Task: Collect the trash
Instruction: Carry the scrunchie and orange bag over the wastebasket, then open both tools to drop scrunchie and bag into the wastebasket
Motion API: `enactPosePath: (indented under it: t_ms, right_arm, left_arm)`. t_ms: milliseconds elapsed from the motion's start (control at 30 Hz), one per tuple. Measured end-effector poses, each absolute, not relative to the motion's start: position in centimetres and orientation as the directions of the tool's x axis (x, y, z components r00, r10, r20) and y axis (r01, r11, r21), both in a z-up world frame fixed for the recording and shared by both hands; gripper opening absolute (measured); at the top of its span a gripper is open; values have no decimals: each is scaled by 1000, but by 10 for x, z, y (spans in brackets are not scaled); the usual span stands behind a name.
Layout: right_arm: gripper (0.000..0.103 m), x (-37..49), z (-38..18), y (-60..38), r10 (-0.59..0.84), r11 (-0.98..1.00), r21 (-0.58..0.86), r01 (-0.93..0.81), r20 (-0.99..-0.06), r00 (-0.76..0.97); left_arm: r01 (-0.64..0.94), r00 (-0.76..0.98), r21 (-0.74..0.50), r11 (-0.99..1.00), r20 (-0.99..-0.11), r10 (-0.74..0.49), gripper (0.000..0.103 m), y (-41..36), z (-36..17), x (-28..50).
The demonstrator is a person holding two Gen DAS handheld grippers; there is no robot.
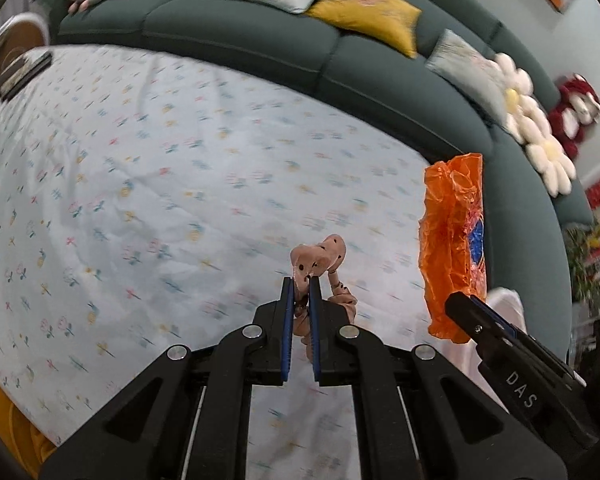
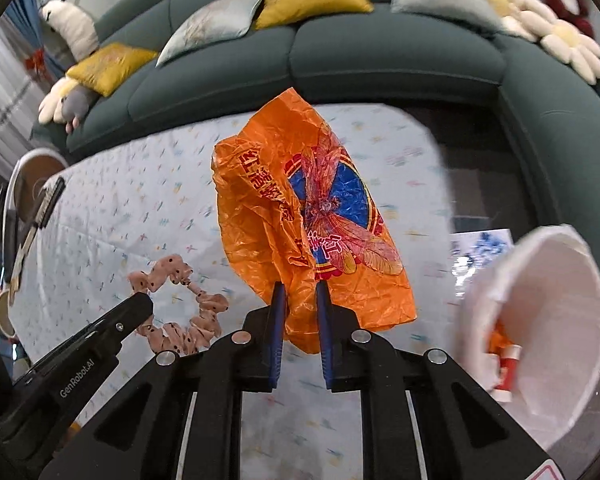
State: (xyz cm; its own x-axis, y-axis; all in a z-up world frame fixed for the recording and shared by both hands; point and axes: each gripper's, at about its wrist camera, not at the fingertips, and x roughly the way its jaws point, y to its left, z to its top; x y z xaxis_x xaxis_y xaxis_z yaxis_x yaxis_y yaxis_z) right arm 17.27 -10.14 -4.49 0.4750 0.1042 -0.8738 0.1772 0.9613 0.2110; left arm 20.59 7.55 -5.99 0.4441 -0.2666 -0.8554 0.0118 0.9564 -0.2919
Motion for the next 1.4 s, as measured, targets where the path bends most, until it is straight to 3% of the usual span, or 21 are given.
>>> enactPosePath:
  t_ms: [500, 1133, 1300, 1367, 1400]
  right_arm:
    - [14, 70, -22, -230, -3, 903, 225, 366, -849, 529]
    - [14, 4, -55, -311, -45, 814, 266, 517, -857, 513]
    - [14, 3, -59, -315, -42, 805, 273, 526, -858, 511]
    - [14, 6, -59, -315, -38, 805, 277, 525, -858, 512]
    - [15, 7, -60, -315, -36, 806, 278, 523, -858, 513]
  left_arm:
    - [308, 435, -249, 918, -822, -369, 7, -70, -15, 133]
    - [463, 352, -224, 858, -841, -410, 7, -167, -26, 99]
    - [470, 346, -230, 852, -841, -417, 14, -174, -27, 96]
    - [462, 348, -232, 856, -840, -416, 35, -174, -27, 95]
    - [457, 355, -230, 859, -839, -413, 38, -173, -27, 95]
